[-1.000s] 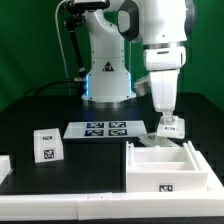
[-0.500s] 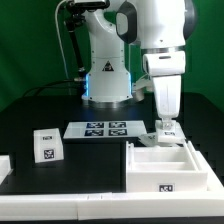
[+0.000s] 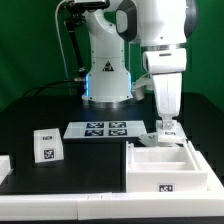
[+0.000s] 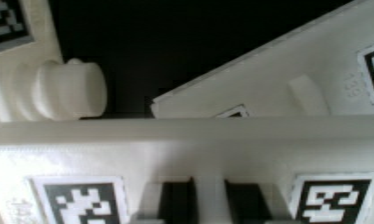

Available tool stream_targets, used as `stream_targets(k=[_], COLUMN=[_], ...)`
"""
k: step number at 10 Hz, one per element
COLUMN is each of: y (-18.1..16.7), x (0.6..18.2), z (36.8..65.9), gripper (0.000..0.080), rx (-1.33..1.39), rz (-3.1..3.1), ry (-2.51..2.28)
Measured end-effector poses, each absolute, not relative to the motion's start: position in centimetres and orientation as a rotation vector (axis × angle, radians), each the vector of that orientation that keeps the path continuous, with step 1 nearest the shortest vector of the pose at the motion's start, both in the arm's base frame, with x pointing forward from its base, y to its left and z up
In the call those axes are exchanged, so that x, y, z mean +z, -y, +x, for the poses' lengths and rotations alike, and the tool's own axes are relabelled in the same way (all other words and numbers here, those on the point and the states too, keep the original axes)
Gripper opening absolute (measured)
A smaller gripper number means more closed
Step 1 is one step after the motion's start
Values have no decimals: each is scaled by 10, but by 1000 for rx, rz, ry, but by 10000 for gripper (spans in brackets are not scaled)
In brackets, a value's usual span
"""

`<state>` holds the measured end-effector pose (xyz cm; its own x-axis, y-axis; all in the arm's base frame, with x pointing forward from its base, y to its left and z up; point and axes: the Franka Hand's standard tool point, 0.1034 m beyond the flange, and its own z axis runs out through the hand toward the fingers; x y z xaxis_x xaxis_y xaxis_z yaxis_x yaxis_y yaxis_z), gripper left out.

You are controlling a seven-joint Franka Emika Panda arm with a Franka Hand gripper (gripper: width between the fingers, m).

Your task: Assemble cabinet

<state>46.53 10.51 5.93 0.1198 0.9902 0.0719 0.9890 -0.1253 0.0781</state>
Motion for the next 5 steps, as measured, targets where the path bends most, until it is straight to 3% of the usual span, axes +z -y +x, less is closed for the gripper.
stream_targets(k=[5], y=[-104], x=[58], z=[466], gripper=[70], rx=[134], rz=[2352], ry=[-2075])
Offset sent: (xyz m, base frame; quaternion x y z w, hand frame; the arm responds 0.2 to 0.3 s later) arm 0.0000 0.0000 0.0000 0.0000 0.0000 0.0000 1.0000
